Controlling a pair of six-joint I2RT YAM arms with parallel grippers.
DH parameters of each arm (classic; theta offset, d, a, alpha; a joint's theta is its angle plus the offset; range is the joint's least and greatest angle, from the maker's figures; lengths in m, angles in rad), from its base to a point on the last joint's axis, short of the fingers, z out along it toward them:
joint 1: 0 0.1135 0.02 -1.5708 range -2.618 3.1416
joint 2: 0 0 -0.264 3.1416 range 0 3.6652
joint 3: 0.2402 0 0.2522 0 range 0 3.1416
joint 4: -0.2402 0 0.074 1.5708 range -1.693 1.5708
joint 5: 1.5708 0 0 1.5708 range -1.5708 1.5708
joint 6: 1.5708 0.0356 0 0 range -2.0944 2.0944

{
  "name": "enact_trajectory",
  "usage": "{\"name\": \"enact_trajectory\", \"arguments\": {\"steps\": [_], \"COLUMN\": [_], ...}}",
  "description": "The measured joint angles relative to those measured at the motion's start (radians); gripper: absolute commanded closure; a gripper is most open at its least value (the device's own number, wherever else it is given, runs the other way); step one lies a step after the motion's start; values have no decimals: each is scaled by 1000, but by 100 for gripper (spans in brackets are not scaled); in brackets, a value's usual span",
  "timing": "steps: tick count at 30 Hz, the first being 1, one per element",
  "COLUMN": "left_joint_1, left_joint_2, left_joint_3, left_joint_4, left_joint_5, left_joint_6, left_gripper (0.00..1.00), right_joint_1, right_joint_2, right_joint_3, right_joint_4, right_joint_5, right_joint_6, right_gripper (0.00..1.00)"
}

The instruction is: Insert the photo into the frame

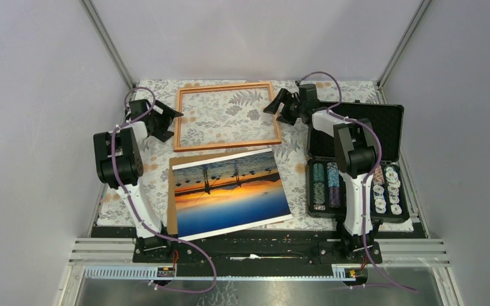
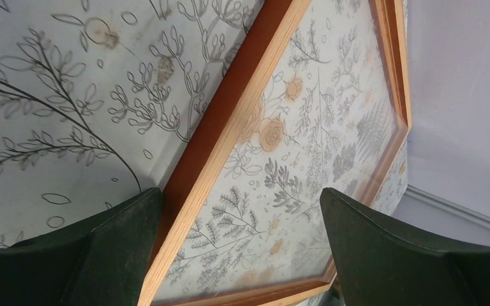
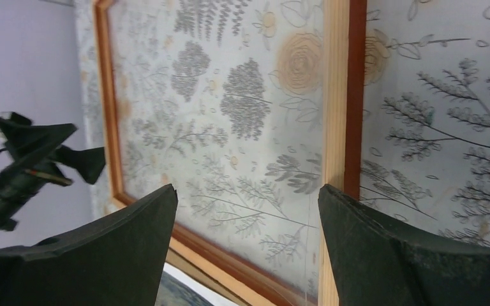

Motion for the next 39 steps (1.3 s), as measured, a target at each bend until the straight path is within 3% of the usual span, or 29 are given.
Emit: {"name": "enact_trajectory", "arguments": {"steps": [10, 19, 33, 39], "left_joint_1": [15, 15, -13, -12], "left_joint_2": [-1, -2, -8, -8], "left_joint_3": [0, -2, -18, -19], "left_joint_4": [14, 16, 9, 8], "left_joint_5": [-29, -30, 26, 34], "left_joint_6": [2, 2, -16, -22], "left_gripper": [1, 1, 1, 1], "right_joint_1": [-18, -18, 42, 71], "right_joint_2": [-17, -17, -50, -129], "right_joint_3": [-114, -170, -334, -333], "right_joint_4": [406, 621, 665, 470], "right_joint_5": [-191, -259, -144, -22], "right_joint_6": [297, 478, 589, 475], "right_gripper": [18, 22, 30, 27]}}
